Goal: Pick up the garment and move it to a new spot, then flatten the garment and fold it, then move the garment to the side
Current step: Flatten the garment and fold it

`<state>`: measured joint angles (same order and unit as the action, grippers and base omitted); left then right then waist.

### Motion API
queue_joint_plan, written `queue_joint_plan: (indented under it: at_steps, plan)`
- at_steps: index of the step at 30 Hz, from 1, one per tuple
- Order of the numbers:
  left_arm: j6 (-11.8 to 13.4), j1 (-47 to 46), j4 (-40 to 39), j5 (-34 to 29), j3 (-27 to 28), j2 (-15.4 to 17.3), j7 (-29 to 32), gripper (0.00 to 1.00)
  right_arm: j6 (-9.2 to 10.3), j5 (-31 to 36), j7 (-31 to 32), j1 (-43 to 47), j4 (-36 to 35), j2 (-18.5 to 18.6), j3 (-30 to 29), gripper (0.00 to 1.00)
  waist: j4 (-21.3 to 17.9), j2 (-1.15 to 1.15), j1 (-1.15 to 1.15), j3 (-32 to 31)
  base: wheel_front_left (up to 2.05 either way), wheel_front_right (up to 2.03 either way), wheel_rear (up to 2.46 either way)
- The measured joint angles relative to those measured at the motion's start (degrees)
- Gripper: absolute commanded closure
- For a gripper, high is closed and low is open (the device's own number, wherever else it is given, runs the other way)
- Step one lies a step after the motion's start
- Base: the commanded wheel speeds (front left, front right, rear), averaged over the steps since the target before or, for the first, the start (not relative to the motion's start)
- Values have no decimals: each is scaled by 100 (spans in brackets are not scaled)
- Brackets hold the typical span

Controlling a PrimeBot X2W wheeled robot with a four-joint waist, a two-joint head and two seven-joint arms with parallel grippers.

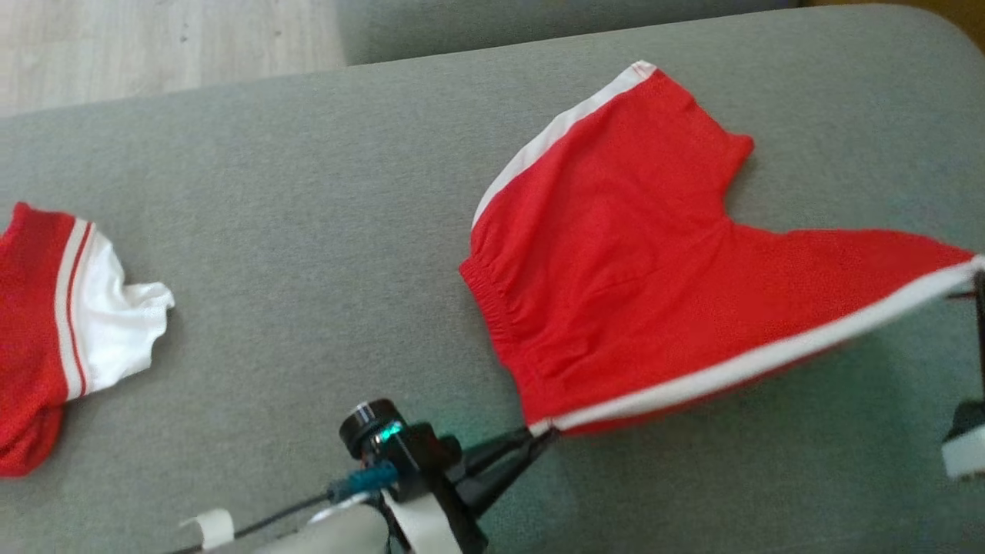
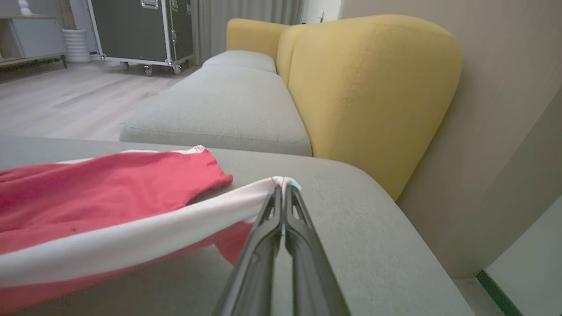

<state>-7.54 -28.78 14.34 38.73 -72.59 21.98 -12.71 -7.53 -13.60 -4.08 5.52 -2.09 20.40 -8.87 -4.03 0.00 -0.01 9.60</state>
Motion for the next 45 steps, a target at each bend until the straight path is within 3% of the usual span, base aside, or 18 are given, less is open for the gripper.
queue_joint_plan:
  at_steps: [7,19,27,35,36,37,38,39,41,45]
  plan:
    - [7,-252,-109,265,414,-88,-11,100,0,0,368,-1283,275,116,153,100,227,0,1,168,0,0,0]
    - [-2,-1461,600,556,733,-539,5,100,0,-2,381,-4088,2773,296,1168,100,788,0,2,934,0,0,0]
    - [-3,-2146,1160,723,636,-760,11,100,0,-12,8,-5224,4088,343,1775,100,1098,0,2,1479,0,0,0]
    - [-3,-2181,1553,927,539,-834,-11,100,0,-181,-435,-5751,5069,105,2315,100,1184,0,1,1646,0,0,0]
    - [-3,-2180,1594,927,543,-854,-48,100,0,-226,-487,-5798,5179,90,2364,91,1190,0,1,1653,0,0,0]
    - [-3,-2180,1648,928,559,-879,-51,91,0,-274,-544,-5840,5278,79,2406,44,1199,0,1,1658,0,0,0]
    - [-3,-2180,1693,928,571,-898,-57,58,0,-338,-609,-5878,5367,77,2439,0,1209,0,1,1661,0,0,0]
    - [3,-2173,1725,928,599,-926,-87,0,0,-430,-671,-5913,5430,63,2449,0,1219,0,1,1661,0,0,0]
    - [56,-2165,1770,924,635,-987,-108,0,0,-669,-762,-5930,5486,30,2538,0,1240,0,1,1644,0,0,0]
    - [624,-1920,1607,598,1213,-1077,-159,0,0,-1475,-800,-5793,5411,145,2888,0,1305,0,1,1519,0,0,0]
